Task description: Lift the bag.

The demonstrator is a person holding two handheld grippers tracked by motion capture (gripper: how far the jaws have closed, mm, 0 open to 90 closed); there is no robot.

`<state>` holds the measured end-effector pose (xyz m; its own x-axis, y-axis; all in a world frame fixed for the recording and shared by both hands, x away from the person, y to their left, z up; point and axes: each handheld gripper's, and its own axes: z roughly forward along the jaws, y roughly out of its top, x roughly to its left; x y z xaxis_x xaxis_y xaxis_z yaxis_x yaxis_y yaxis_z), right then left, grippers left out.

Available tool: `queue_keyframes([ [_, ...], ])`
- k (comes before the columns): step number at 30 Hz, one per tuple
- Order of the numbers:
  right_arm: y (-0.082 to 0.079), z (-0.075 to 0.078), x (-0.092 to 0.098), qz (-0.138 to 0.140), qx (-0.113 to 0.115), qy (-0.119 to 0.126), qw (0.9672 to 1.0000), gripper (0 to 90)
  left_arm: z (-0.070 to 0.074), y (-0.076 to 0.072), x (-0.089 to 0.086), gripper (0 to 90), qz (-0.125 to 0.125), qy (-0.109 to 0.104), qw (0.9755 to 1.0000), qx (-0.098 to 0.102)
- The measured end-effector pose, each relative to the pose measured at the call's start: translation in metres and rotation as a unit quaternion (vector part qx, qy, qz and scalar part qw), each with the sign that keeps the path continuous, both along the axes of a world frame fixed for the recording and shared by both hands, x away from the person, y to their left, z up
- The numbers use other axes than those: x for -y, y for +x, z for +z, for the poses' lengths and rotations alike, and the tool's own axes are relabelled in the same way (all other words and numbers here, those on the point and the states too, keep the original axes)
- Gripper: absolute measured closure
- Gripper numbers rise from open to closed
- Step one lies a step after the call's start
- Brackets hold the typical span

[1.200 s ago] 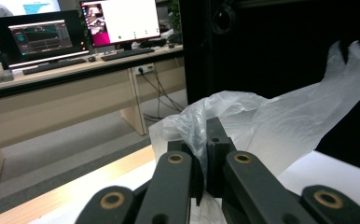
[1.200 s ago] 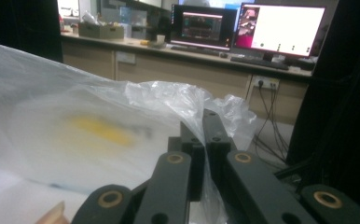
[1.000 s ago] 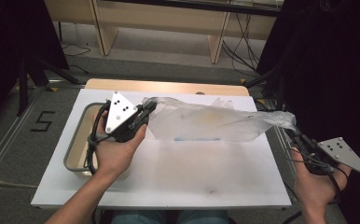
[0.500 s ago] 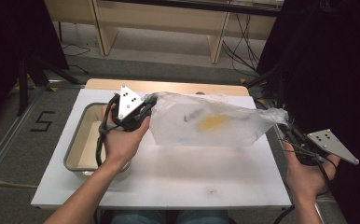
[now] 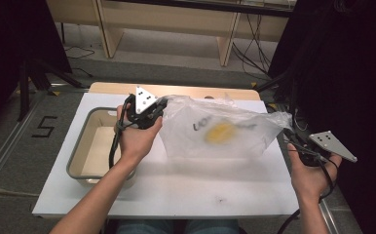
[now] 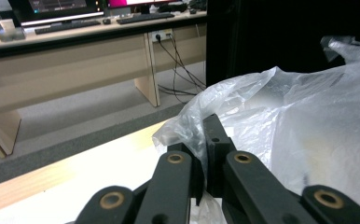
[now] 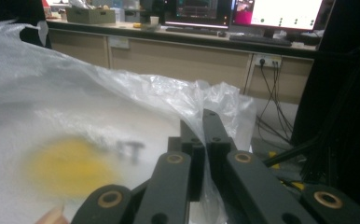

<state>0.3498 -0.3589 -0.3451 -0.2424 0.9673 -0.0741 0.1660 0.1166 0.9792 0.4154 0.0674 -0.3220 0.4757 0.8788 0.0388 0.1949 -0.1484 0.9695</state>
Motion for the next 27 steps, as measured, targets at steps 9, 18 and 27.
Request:
queue_keyframes([
  [9, 0.012, -0.010, -0.004, -0.002, -0.015, 0.002, 0.9999, 90.0, -0.013, 0.011, 0.000, 89.2, 0.009, 0.006, 0.9997, -0.022],
  [18, 0.020, -0.016, -0.007, -0.004, -0.021, 0.003, 0.9998, 90.0, -0.017, 0.016, 0.001, 89.2, 0.014, 0.009, 0.9994, -0.029],
  [27, 0.029, -0.024, -0.010, -0.007, -0.032, 0.009, 0.9994, 90.0, -0.028, 0.024, 0.003, 89.2, 0.020, 0.015, 0.9986, -0.045],
])
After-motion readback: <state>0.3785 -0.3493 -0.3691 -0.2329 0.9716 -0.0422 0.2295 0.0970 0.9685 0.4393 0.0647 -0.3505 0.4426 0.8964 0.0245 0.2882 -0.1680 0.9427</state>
